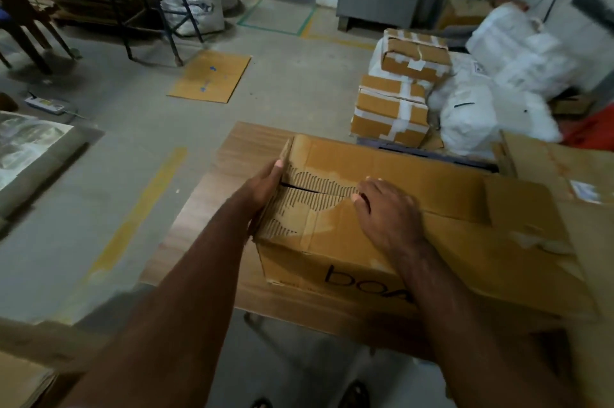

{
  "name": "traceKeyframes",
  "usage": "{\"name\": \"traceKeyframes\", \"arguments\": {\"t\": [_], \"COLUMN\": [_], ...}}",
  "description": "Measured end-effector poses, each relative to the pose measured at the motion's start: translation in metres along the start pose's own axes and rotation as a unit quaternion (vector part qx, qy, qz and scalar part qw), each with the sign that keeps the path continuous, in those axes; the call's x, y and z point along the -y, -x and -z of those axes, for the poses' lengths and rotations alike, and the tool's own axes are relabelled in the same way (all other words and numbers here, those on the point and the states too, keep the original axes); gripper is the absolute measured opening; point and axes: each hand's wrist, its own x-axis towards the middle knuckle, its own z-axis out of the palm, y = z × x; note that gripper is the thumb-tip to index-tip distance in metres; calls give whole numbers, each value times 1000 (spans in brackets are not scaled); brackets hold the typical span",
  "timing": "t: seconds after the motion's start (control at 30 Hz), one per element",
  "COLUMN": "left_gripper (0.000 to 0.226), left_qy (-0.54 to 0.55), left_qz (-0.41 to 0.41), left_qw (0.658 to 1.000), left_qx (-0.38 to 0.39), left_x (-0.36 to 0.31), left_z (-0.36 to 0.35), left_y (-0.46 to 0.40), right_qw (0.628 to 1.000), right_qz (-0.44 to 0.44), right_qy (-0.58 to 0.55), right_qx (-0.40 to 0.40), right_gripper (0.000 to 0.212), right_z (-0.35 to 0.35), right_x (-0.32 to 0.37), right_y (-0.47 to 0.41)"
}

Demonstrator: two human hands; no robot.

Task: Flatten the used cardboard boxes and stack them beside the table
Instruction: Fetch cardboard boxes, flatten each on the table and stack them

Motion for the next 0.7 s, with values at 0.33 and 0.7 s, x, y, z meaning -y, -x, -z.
{"name": "traceKeyframes", "arguments": {"t": [0.33, 0.7], "left_gripper": [73, 149], "left_qy": [15, -395], "left_qz": [-51, -151], "left_qw": [997, 895], "left_qx": [51, 142], "left_x": [-62, -14], "left_z": [50, -3], "left_y": [37, 80], "right_qw": [997, 972], "right_qz": [-57, -70], "right_qy": [7, -21], "right_qx": [-52, 224], "right_gripper": [46, 104], "right_z": [84, 69], "right_x": [41, 31], "right_y": [37, 136]}}
